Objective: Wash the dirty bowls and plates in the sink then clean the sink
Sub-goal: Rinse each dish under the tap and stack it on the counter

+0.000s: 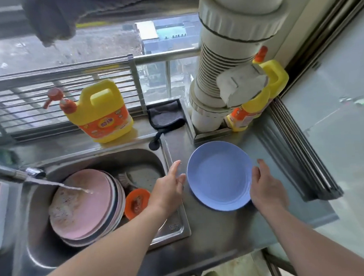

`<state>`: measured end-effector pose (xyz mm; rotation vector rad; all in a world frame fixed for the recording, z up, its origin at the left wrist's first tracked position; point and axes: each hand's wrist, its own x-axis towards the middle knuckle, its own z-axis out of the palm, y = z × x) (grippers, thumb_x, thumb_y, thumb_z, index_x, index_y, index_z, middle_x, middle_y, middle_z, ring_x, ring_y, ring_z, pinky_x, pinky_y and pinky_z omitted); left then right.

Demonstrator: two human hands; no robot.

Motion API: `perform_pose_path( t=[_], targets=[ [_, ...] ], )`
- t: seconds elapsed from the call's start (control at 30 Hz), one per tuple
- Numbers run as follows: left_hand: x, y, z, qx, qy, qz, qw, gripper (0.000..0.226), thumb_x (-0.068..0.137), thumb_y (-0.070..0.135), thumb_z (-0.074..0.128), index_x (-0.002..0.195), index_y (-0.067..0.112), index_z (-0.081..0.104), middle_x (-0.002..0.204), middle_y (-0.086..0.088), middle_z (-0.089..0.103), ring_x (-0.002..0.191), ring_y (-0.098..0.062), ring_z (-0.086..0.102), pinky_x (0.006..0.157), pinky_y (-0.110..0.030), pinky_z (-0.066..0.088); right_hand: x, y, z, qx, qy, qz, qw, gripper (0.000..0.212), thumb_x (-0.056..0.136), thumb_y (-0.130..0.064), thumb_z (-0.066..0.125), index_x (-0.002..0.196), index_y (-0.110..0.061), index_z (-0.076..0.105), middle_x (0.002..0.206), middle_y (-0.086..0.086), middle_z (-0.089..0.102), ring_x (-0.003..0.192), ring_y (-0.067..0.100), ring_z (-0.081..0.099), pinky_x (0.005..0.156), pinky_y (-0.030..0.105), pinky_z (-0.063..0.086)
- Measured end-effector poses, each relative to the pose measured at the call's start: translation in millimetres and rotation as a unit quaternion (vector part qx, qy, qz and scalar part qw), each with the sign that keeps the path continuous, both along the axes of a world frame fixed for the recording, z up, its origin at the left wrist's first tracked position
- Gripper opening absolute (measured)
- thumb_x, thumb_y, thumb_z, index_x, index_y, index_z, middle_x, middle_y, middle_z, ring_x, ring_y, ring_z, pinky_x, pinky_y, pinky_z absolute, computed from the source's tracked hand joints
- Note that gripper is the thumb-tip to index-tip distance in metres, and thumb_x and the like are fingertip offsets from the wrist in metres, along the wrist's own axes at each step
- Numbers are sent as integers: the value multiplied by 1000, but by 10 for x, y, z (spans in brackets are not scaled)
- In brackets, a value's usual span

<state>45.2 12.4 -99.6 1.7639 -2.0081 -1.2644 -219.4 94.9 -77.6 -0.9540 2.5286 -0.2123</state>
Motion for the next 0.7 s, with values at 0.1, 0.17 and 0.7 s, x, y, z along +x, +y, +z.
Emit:
perform_pose_path(
  t=[0.1,0.17,0.7],
  targets=[
    [526,103,-80,-31,14,67,997,26,106,37,53,127,30,68,97,2,77,96,-21,71,82,-32,48,448,-271,227,-116,-29,33,992,38,110,-38,38,142,-23,52,119,15,71,106,43,64,79,46,45],
    [980,199,-159,-18,-18,116,993,15,104,32,59,103,28,74,97,2,77,94,-23,70,79,-30,44,982,-514,280,-161,-87,152,971,24,107,-28,49,122,-20,66,104,12,75,97,41,66,75,45,48],
    [3502,237,-1703,287,23,554,781,71,65,38,65,134,20,58,117,-8,69,103,-36,70,91,-51,61,3826,-1415,-672,101,-151,311,933,40,103,-36,53,135,-15,43,124,20,66,113,42,64,82,43,48]
  ],
)
